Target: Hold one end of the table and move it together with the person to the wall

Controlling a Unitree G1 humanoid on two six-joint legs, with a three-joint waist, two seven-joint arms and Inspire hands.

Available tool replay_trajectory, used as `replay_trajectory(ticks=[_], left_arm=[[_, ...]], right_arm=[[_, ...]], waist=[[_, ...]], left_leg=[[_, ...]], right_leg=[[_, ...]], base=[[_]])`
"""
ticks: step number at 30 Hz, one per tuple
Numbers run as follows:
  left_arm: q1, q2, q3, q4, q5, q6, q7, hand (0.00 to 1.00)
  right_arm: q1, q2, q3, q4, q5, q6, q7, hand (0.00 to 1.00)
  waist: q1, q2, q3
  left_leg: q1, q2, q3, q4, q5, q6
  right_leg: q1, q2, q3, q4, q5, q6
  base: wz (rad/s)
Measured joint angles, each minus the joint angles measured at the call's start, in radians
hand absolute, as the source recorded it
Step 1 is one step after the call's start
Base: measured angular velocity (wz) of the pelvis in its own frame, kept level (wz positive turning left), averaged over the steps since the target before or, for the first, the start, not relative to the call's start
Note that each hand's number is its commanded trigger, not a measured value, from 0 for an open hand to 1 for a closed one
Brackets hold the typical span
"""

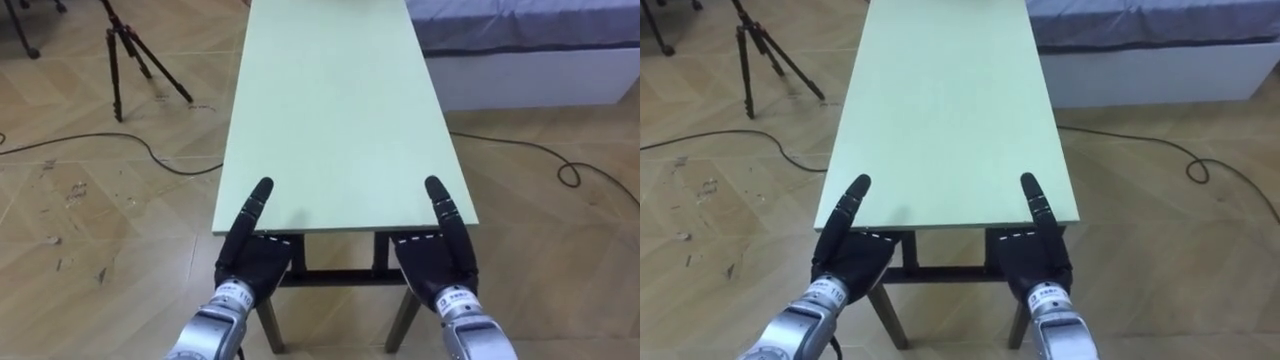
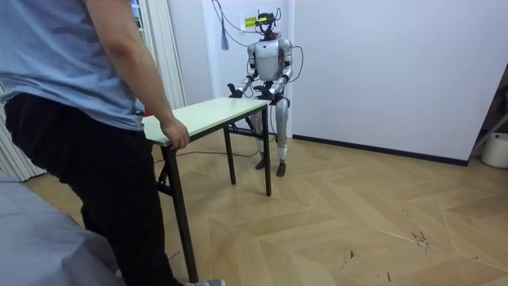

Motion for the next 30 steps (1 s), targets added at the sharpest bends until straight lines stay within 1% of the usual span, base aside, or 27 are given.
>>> replay_trajectory(ticks=[1,2,3,4,5,6,7,8,10,13,15,16,17,19,20,21,22,23,24,25,26,27,28,29,30], left_arm=[[0.0,-0.001,0.0,-0.001,0.0,-0.001,0.006,0.0],[-0.001,-0.003,0.0,-0.003,0.0,-0.003,0.013,0.02],[-0.001,-0.004,0.0,-0.003,0.0,-0.005,0.014,0.17],[-0.002,-0.005,-0.001,-0.003,0.0,-0.008,0.016,0.52],[-0.002,-0.006,-0.002,-0.003,0.0,-0.011,0.018,0.6],[-0.002,-0.007,-0.002,-0.003,0.0,-0.013,0.018,0.74],[-0.002,-0.01,-0.002,-0.003,0.0,-0.016,0.019,0.79],[-0.002,-0.011,-0.003,-0.003,0.0,-0.018,0.019,1.0],[-0.002,-0.013,-0.003,-0.003,0.0,-0.018,0.019,1.0],[-0.002,-0.026,-0.004,-0.002,0.002,-0.021,0.021,1.0],[-0.003,-0.026,-0.004,0.006,0.003,-0.027,0.055,1.0],[-0.002,-0.029,-0.004,0.009,0.004,-0.033,0.067,1.0],[-0.002,-0.033,-0.006,0.013,0.005,-0.038,0.081,1.0],[0.005,-0.037,-0.008,0.013,0.003,-0.047,0.094,1.0],[0.004,-0.039,-0.012,0.013,0.003,-0.048,0.1,1.0],[0.004,-0.042,-0.014,0.012,0.003,-0.048,0.1,1.0],[0.005,-0.044,-0.018,0.012,0.003,-0.049,0.1,1.0],[0.005,-0.044,-0.027,0.013,0.006,-0.066,0.102,1.0],[0.005,-0.042,-0.024,0.011,0.004,-0.08,0.101,1.0],[0.009,-0.046,-0.014,0.009,0.002,-0.102,0.09,1.0],[0.004,-0.046,-0.015,0.01,0.002,-0.098,0.096,1.0],[0.003,-0.045,-0.015,0.01,0.002,-0.093,0.096,1.0],[0.003,-0.046,-0.016,0.01,0.007,-0.088,0.095,1.0],[0.001,-0.047,-0.015,0.009,0.022,-0.089,0.093,1.0],[0.001,-0.047,-0.015,0.009,0.024,-0.089,0.093,1.0]], right_arm=[[0.0,0.001,0.0,0.0,0.001,-0.003,0.0,0.0],[-0.001,0.001,0.0,0.0,0.001,-0.005,0.0,0.0],[-0.001,0.002,0.0,0.0,0.001,-0.005,0.0,0.05],[-0.002,0.005,0.002,0.0,0.001,-0.009,0.0,0.31],[-0.002,0.005,0.003,0.0,0.0,-0.014,0.0,0.53],[-0.002,0.006,0.003,0.0,0.0,-0.015,0.0,0.8],[-0.002,0.008,0.003,0.0,0.0,-0.015,0.0,1.0],[-0.002,0.009,0.003,0.0,-0.001,-0.016,-0.003,1.0],[-0.002,0.014,0.003,0.001,-0.001,-0.021,-0.008,1.0],[-0.01,0.021,0.002,0.027,0.0,-0.038,-0.057,1.0],[-0.019,0.026,0.004,0.045,-0.001,-0.041,-0.08,1.0],[-0.019,0.027,0.004,0.049,-0.001,-0.043,-0.094,1.0],[-0.02,0.031,0.006,0.056,-0.001,-0.046,-0.103,1.0],[-0.018,0.034,0.013,0.057,-0.002,-0.047,-0.102,1.0],[-0.018,0.036,0.013,0.058,-0.006,-0.053,-0.104,1.0],[-0.018,0.036,0.013,0.06,-0.01,-0.057,-0.105,1.0],[-0.017,0.035,0.012,0.063,-0.01,-0.063,-0.106,1.0],[-0.019,0.039,0.016,0.063,-0.02,-0.061,-0.113,1.0],[-0.025,0.04,0.026,0.063,-0.028,-0.057,-0.114,1.0],[-0.036,0.035,0.048,0.059,-0.032,-0.061,-0.115,1.0],[-0.038,0.035,0.058,0.057,-0.031,-0.08,-0.115,1.0],[-0.038,0.035,0.065,0.057,-0.031,-0.088,-0.116,1.0],[-0.038,0.036,0.063,0.058,-0.032,-0.099,-0.12,1.0],[-0.037,0.04,0.056,0.057,-0.033,-0.101,-0.12,1.0],[-0.035,0.043,0.051,0.057,-0.034,-0.097,-0.12,1.0]], waist=[[0.0,0.002,-0.0002],[0.0,0.004,-0.0003],[0.0,0.005,-0.0001],[0.0,0.007,0.0002],[0.0,0.008,0.0002],[0.0,0.008,0.0002],[0.0,0.009,0.0003],[0.0,0.009,0.0005],[0.003,0.009,0.0009],[0.012,0.009,0.0018],[0.012,0.009,0.0029],[0.013,0.008,0.0055],[0.014,0.007,0.0063],[0.014,0.004,0.0084],[0.014,0.0,0.0107],[0.017,0.0,0.0109],[0.028,0.002,0.0123],[0.043,0.003,0.0145],[0.046,0.002,0.0146],[0.037,0.015,0.0151],[0.029,0.016,0.015],[0.026,0.015,0.0154],[0.019,0.011,0.0162],[0.011,0.007,0.0173],[0.01,0.006,0.0166]], left_leg=[[0.0,0.0,0.0,0.0,0.0,0.0],[0.0,0.0,0.0,0.0,0.0,0.0],[0.0,0.0,0.0,0.0,0.0,0.0],[0.0,0.0,0.0,0.0,0.0,0.0],[0.0,0.0,0.0,0.0,0.0,0.0],[0.001,0.0,0.0,0.0,0.0,0.0],[0.001,0.0,-0.001,-0.001,0.0,0.0],[0.001,0.0,-0.001,-0.001,0.0,0.0],[0.002,0.0,0.0,-0.002,0.0,0.0],[0.002,0.0,-0.001,-0.004,0.0,0.0],[0.002,0.0,-0.001,-0.006,0.0,0.0],[0.002,0.0,-0.001,-0.008,0.0,0.0],[0.002,-0.001,-0.003,-0.013,0.0,0.0],[0.01,-0.001,-0.01,-0.027,0.001,-0.002],[0.022,0.0,-0.032,-0.037,0.002,-0.003],[0.028,0.001,-0.051,-0.042,0.003,-0.004],[0.039,0.007,-0.107,-0.047,0.004,-0.006],[0.044,0.014,-0.192,-0.048,0.004,-0.007],[0.038,0.016,-0.219,-0.046,0.003,-0.009],[0.023,0.02,-0.227,-0.044,0.005,-0.026],[0.021,0.021,-0.185,-0.063,0.017,-0.044],[0.026,0.024,-0.158,-0.075,0.021,-0.047],[0.032,0.028,-0.119,-0.084,0.027,-0.043],[0.032,0.03,-0.105,-0.086,0.028,-0.042],[0.033,0.03,-0.105,-0.087,0.028,-0.042]], right_leg=[[0.0,0.0,0.0,0.0,0.0,0.0],[0.0,0.0,0.0,0.0,0.0,0.0],[0.0,0.0,0.0,0.0,0.0,0.0],[0.0,0.0,0.0,0.0,0.0,0.0],[0.0,0.0,0.0,0.0,0.0,0.0],[0.0,0.0,0.001,0.0,0.0,0.0],[0.001,0.0,0.001,0.0,0.0,0.0],[0.001,0.0,0.001,0.0,0.0,0.0],[0.0,0.0,0.001,0.0,0.0,0.0],[0.0,0.0,0.0,0.0,0.0,0.0],[0.0,0.001,0.0,-0.002,0.0,0.0],[-0.001,0.001,-0.001,-0.002,0.0,0.0],[-0.002,0.001,-0.003,-0.002,0.0,0.0],[-0.003,0.003,-0.003,0.003,0.0,0.0],[-0.01,0.005,-0.004,0.015,0.0,0.0],[-0.015,0.007,-0.004,0.028,0.0,0.001],[-0.031,0.013,-0.003,0.064,-0.003,0.002],[-0.059,0.031,0.023,0.041,-0.011,-0.002],[-0.073,0.034,0.039,-0.016,0.011,-0.017],[-0.077,0.039,0.02,-0.037,0.077,-0.03],[-0.075,0.035,0.0,-0.035,0.078,-0.03],[-0.072,0.035,-0.003,-0.035,0.077,-0.03],[-0.069,0.038,-0.002,-0.035,0.076,-0.03],[-0.068,0.041,-0.002,-0.033,0.076,-0.029],[-0.068,0.041,-0.001,-0.033,0.076,-0.029]], base=[[0.0],[0.0],[0.0],[0.0],[0.0],[0.0],[0.0],[0.0],[0.0],[0.0],[0.0],[0.03],[0.05],[0.02],[-0.04],[-0.15],[-0.42],[-0.55],[-0.45],[0.04],[0.28],[0.42],[0.34],[0.27],[0.07]])
